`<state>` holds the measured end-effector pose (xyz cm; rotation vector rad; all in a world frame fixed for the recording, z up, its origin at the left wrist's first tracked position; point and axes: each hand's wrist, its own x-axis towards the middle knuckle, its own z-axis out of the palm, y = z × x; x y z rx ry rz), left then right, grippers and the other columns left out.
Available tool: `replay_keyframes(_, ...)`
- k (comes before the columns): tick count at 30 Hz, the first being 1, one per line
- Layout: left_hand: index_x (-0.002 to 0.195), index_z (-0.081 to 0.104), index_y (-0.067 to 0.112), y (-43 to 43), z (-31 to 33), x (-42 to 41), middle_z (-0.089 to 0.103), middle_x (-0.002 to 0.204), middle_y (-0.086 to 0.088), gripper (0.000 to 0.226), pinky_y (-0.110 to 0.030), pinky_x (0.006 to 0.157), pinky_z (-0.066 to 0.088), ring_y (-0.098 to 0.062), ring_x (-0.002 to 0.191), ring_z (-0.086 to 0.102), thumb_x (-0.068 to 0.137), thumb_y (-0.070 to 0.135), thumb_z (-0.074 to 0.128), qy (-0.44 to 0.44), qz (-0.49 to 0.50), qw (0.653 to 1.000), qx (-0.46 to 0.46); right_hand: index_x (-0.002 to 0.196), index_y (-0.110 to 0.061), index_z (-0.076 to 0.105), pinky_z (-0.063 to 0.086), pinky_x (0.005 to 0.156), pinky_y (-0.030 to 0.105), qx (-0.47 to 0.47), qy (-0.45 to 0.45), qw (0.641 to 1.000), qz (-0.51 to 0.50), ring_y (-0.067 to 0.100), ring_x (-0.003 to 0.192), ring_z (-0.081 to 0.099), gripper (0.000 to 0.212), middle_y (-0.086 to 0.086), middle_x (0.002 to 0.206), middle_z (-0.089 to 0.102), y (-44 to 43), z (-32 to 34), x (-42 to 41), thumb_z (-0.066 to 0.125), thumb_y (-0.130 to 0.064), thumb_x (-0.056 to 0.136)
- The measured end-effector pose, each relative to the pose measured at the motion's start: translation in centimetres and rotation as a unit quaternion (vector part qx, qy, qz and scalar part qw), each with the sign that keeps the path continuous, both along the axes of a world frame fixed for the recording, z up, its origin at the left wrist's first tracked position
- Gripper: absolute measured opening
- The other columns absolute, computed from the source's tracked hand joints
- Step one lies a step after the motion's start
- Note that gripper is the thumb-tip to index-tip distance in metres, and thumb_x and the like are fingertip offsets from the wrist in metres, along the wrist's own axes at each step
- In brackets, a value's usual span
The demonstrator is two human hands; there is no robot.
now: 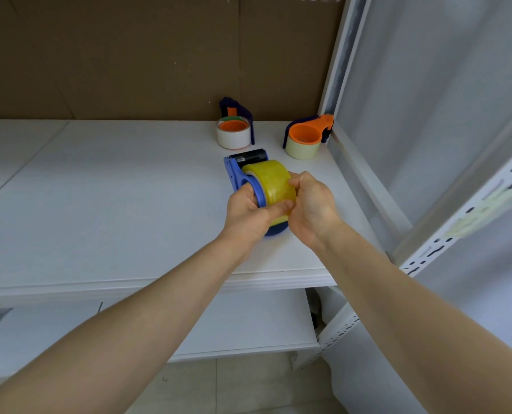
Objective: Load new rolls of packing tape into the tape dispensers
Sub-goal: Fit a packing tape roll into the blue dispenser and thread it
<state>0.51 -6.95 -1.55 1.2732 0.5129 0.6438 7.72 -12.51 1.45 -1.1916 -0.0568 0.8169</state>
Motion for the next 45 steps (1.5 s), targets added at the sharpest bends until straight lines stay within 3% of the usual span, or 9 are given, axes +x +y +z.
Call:
replay_keyframes(6, 0.107, 0.064, 0.014, -0.1, 0.1, 0.1, 0.071, 0.094, 0.0, 0.039, -0.021, 0.074, 0.057, -0.012, 0.086, 0.069, 0.075, -0.009, 0.07, 0.0, 0.003, 1.0, -0.004, 0.102, -0.003, 0.059, 0.048, 0.093, 0.044, 0.0, -0.016, 1.0, -0.013, 0.03, 0.094, 0.057, 0.031, 0.019, 0.103, 0.06, 0.3, -0.2, -0.1, 0.033, 0.0, 0.086)
replay_keyframes(11, 0.107, 0.065, 0.009, -0.1, 0.3, 0.0, 0.071, 0.09, 0.0, 0.038, -0.017, 0.067, 0.055, -0.008, 0.079, 0.07, 0.074, -0.009, 0.07, 0.001, 0.014, 1.0, -0.019, 0.099, -0.005, 0.062, 0.052, 0.081, 0.037, 0.002, -0.037, 0.999, -0.026, 0.027, 0.088, 0.059, 0.033, 0.016, 0.097, 0.062, 0.6, -0.4, -0.5, 0.032, 0.001, 0.086)
replay_keyframes(15, 0.105, 0.065, 0.01, -0.1, 0.3, -0.1, 0.071, 0.088, 0.001, 0.036, -0.017, 0.067, 0.055, -0.008, 0.078, 0.07, 0.074, -0.009, 0.07, 0.004, 0.02, 1.0, -0.02, 0.084, -0.011, 0.063, 0.053, 0.072, 0.033, 0.009, -0.053, 0.998, -0.027, 0.02, 0.075, 0.06, 0.033, 0.008, 0.081, 0.063, 0.7, -0.4, -0.7, 0.032, 0.0, 0.088)
replay_keyframes(22, 0.104, 0.065, 0.008, -0.4, 0.6, -0.2, 0.071, 0.084, 0.002, 0.037, -0.016, 0.062, 0.054, -0.002, 0.07, 0.069, 0.074, -0.012, 0.068, 0.0, 0.023, 0.999, -0.025, 0.077, -0.014, 0.062, 0.053, 0.071, 0.031, 0.008, -0.058, 0.998, -0.034, 0.018, 0.07, 0.06, 0.036, 0.007, 0.075, 0.062, 0.8, -0.2, -1.0, 0.032, 0.0, 0.089)
replay_keyframes(33, 0.095, 0.065, 0.018, -0.1, 0.7, -0.3, 0.071, 0.083, 0.006, 0.035, -0.016, 0.063, 0.054, -0.003, 0.072, 0.069, 0.075, -0.01, 0.069, 0.0, 0.017, 0.999, -0.032, 0.088, -0.012, 0.062, 0.051, 0.067, 0.031, 0.029, 0.003, 0.999, -0.029, 0.02, 0.071, 0.06, 0.028, 0.008, 0.08, 0.063, 0.7, 0.2, -1.2, 0.035, -0.006, 0.088)
replay_keyframes(38, 0.107, 0.065, 0.011, -0.1, 0.7, 0.0, 0.071, 0.09, 0.001, 0.038, -0.019, 0.071, 0.057, -0.009, 0.081, 0.069, 0.075, -0.01, 0.069, 0.007, 0.02, 0.999, -0.029, 0.099, -0.007, 0.062, 0.051, 0.068, 0.031, 0.01, -0.014, 0.998, -0.054, 0.021, 0.074, 0.059, 0.032, 0.01, 0.084, 0.062, 0.9, 0.1, -1.1, 0.033, -0.002, 0.087)
replay_keyframes(45, 0.098, 0.066, 0.015, 0.1, 0.5, 0.2, 0.071, 0.087, 0.003, 0.033, -0.019, 0.068, 0.056, -0.008, 0.079, 0.069, 0.075, -0.01, 0.068, 0.006, 0.026, 0.999, -0.039, 0.089, -0.011, 0.064, 0.053, 0.065, 0.03, 0.007, -0.025, 0.998, -0.055, 0.021, 0.074, 0.06, 0.034, 0.009, 0.084, 0.064, 1.1, 0.0, -1.0, 0.031, 0.0, 0.086)
